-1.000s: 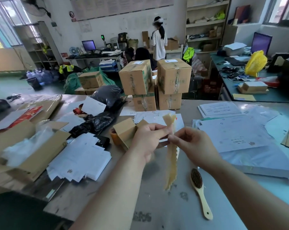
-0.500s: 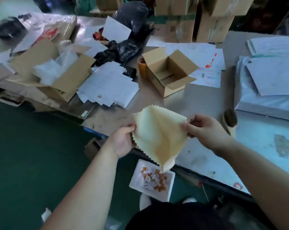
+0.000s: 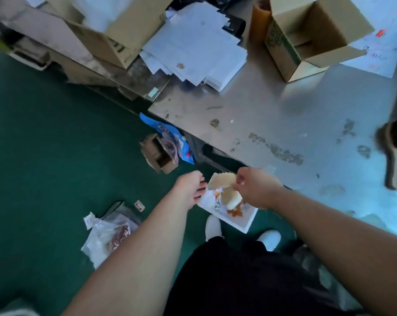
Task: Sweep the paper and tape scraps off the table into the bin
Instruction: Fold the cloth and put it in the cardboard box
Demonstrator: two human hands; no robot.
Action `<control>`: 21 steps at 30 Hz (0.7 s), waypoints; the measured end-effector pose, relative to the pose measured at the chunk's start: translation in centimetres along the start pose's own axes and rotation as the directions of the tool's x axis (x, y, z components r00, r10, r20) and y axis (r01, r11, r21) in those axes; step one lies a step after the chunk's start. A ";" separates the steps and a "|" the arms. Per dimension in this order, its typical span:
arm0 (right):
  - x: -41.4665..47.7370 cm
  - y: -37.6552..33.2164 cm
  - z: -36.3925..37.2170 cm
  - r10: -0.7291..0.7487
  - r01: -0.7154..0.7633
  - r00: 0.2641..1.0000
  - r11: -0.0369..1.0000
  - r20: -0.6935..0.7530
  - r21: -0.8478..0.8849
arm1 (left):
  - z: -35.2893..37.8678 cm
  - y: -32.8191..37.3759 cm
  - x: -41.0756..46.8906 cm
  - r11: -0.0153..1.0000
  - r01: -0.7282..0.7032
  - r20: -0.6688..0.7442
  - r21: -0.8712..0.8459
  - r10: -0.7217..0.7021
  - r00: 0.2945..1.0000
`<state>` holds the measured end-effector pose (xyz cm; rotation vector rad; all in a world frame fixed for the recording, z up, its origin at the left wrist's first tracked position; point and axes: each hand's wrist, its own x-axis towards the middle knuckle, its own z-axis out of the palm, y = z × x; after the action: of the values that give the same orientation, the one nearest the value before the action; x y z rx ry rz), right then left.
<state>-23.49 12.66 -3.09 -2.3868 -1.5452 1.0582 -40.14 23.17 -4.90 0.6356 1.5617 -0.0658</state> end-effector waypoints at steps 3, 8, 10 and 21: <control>0.7 -0.6 0.9 0.070 -0.067 0.996 0.996 0.054 -0.055 | -1.2 0.6 0.9 1.000 -0.017 0.003 -0.009 0.017 1.000; 0.7 -2.3 1.3 0.125 -0.133 0.990 0.981 0.064 0.139 | -2.8 1.5 2.4 0.991 -0.107 0.018 0.078 0.106 0.994; 0.5 -3.1 0.9 0.140 -0.153 0.988 0.934 0.062 0.322 | -3.3 2.1 2.1 0.975 -0.171 0.043 0.144 0.166 0.985; -2.9 -4.2 -10.2 0.075 -0.033 0.995 -0.382 0.067 0.924 | -2.2 5.4 4.9 0.980 -0.192 0.389 -0.059 0.200 0.899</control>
<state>-21.20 15.01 7.81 -0.9487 0.1022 1.3704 -39.63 30.30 -7.41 0.7135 1.1019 -0.0247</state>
